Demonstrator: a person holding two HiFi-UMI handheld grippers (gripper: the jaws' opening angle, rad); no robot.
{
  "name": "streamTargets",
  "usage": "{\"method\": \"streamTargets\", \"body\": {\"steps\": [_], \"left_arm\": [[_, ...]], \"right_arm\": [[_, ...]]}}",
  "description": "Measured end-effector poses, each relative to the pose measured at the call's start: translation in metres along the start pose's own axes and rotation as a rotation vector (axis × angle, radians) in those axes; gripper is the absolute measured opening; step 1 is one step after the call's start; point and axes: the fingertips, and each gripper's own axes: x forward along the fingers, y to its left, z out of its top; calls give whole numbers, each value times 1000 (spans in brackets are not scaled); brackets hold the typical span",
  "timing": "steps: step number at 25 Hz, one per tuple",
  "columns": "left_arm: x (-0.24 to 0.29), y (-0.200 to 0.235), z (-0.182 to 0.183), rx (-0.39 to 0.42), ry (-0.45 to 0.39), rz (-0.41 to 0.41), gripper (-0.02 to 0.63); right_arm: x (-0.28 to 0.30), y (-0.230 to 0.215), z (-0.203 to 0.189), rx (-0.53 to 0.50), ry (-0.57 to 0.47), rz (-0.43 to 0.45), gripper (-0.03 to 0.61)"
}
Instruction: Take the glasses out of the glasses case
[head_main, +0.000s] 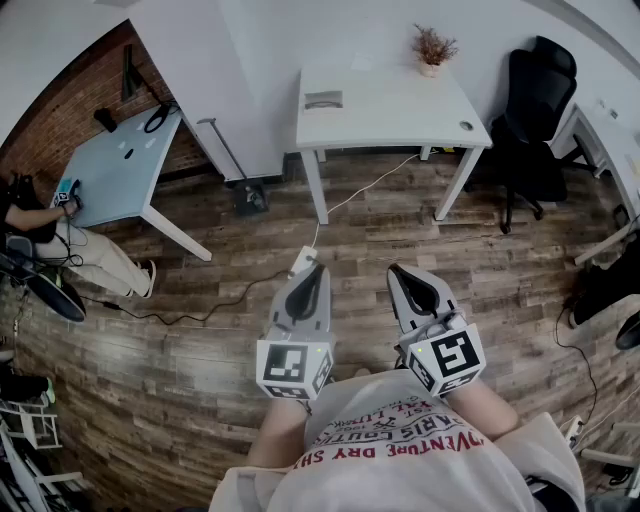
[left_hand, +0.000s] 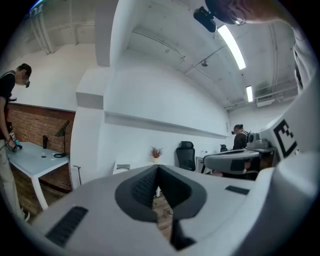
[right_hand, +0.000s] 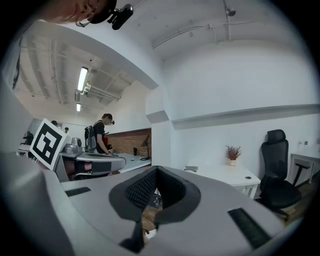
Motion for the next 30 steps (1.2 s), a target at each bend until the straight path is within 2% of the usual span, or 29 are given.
{"method": "streamTargets", "body": {"steps": [7, 14, 19, 25, 30], "left_arm": [[2, -1, 1, -2, 6, -1, -3], [6, 0, -3, -8, 13, -14, -3], [11, -1, -10, -20, 28, -8, -3], [26, 9, -19, -36, 44, 33, -3], [65, 34, -18, -41, 58, 112, -3]], "right_arm": [[0, -2, -2, 7, 8, 3, 12], [2, -13, -9, 88, 18, -41, 12], [0, -18, -18, 110, 42, -44, 12], [20, -35, -30, 144, 57, -18, 12], [69, -63, -27, 144, 68, 58, 12]]}}
